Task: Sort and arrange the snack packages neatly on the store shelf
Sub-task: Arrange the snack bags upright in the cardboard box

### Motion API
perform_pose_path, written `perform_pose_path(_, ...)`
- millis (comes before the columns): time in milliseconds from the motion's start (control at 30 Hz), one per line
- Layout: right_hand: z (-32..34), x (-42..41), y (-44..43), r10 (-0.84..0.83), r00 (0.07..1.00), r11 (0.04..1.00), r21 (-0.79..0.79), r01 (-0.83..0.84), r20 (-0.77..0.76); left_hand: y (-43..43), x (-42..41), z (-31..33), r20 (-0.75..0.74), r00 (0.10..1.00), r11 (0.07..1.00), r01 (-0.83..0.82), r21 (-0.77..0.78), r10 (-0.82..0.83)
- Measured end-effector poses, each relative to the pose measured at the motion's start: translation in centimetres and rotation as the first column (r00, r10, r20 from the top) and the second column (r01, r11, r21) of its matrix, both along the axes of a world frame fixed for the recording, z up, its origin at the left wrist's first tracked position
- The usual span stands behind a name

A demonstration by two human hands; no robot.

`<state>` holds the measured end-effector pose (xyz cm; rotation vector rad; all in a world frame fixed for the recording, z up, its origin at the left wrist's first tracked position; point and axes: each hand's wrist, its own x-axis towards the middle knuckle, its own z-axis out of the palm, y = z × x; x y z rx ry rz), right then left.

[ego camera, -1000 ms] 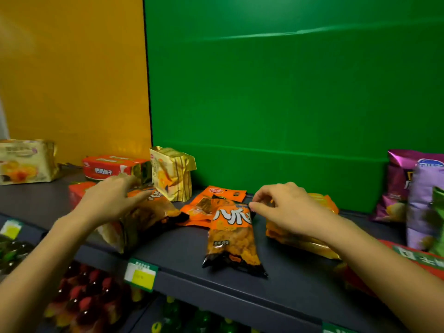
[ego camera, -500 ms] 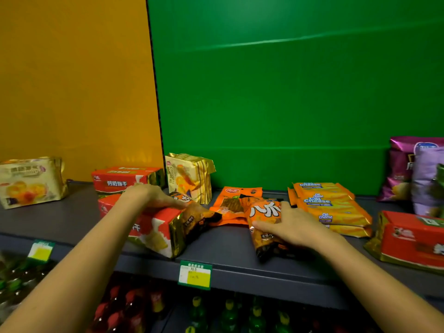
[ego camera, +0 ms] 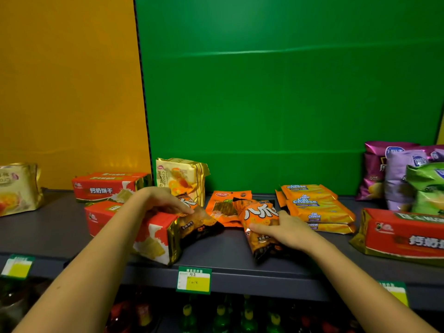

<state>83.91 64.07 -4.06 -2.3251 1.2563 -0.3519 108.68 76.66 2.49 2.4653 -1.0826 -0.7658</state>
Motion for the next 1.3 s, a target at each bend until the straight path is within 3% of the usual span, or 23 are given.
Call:
perform_pose_path(233,-0.1,0.2,-0.1,-0.007,1.0,0.999,0.031,0.006,0.027,-1.2,-1.4,-1.1,0.036,0.977,0.976,-0.212,0.041,0.211)
perform_pose_path(367,-0.3,0.2,-0.2,-0.013,0.999,1.0,0.027,0.012,0.041,-2.0,-0.7,-1.3,0.012,0.987,0.985,-0.161,0.065,0.161)
perform_pose_path(533,-0.5,0.2,-0.2,-0.025,0.995,0.999,0.037,0.021,0.096,-2.8,-0.1,-1.6,-0.117,0.991,0.991,-0.079,-0.112,0.066)
perform_pose_path(633,-0.8,0.0,-0.2,-0.036,0.981,0.999,0.041,0.028,0.191,-2.8,-1.0,-1.3,-0.169,0.983,0.956,-0.118,-0.269,0.074)
perform_pose_path(867,-1.4,-0.4,0.1,-0.059,0.9,0.996,0.08,0.027,0.431,-3.5,-3.6,-0.6,0.027,0.991,0.726,-0.08,-0.683,0.134)
perform_pose_path(967,-1.2,-1.0,0.7,-0.09,0.829,0.994,0.103,0.039,0.553,-3.5,-4.9,-0.7,0.041,0.992,0.573,-0.035,-0.819,0.118)
perform_pose_path(1133,0.7,-3.6,1.9,-0.078,0.726,0.997,0.05,0.061,0.683,-3.8,-7.2,0.5,-0.026,1.0,0.397,-0.02,-0.917,-0.008)
perform_pose_path(1300,4.0,-9.7,2.8,-0.058,0.646,0.99,-0.041,0.138,0.762,-5.4,-11.7,2.1,0.043,0.988,0.184,0.071,-0.98,-0.15)
